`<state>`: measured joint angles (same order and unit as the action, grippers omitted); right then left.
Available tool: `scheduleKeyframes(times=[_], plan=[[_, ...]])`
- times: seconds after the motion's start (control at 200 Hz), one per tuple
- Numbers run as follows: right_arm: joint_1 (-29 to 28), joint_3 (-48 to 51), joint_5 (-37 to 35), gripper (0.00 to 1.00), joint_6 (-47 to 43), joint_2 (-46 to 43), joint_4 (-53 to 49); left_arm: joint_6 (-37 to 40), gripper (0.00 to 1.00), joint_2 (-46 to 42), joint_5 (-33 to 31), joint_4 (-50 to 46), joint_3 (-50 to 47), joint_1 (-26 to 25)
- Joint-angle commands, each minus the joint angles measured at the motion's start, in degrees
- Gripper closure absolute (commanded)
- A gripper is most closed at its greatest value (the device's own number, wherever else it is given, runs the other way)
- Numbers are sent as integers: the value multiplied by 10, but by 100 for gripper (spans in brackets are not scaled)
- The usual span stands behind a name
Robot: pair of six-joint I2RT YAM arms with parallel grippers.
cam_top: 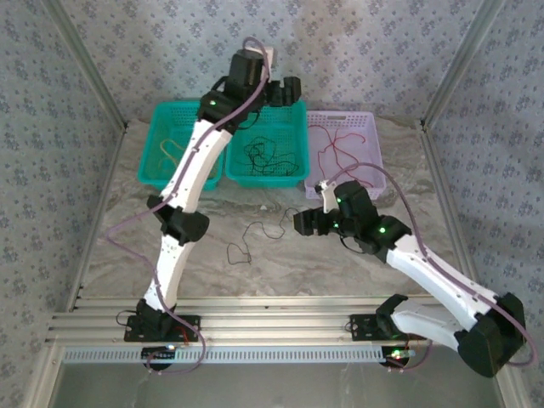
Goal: Untangle the cables
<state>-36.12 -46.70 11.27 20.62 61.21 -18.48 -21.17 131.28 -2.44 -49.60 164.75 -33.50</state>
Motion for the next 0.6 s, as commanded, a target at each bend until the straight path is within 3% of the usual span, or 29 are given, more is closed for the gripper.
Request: scheduleKeyframes(times=[0.0,0.115,0.265,0.34,0.595], plan=[[0,4,-9,24,21,63,26,11,0,-73,-70,-67,2,1],[-7,-26,-42,24,25,146,32,7,0,-157,-104,-86,-99,6],[-12,-76,-73,24,35,253,37,2,0,-359,-139,57,-429,6],[-13,-99,-76,24,43,299,49,1,0,-447,-165,101,-550,7],[-27,-173,-125,25,58,425,64,-16,0,-628,-206,81,-759,15]])
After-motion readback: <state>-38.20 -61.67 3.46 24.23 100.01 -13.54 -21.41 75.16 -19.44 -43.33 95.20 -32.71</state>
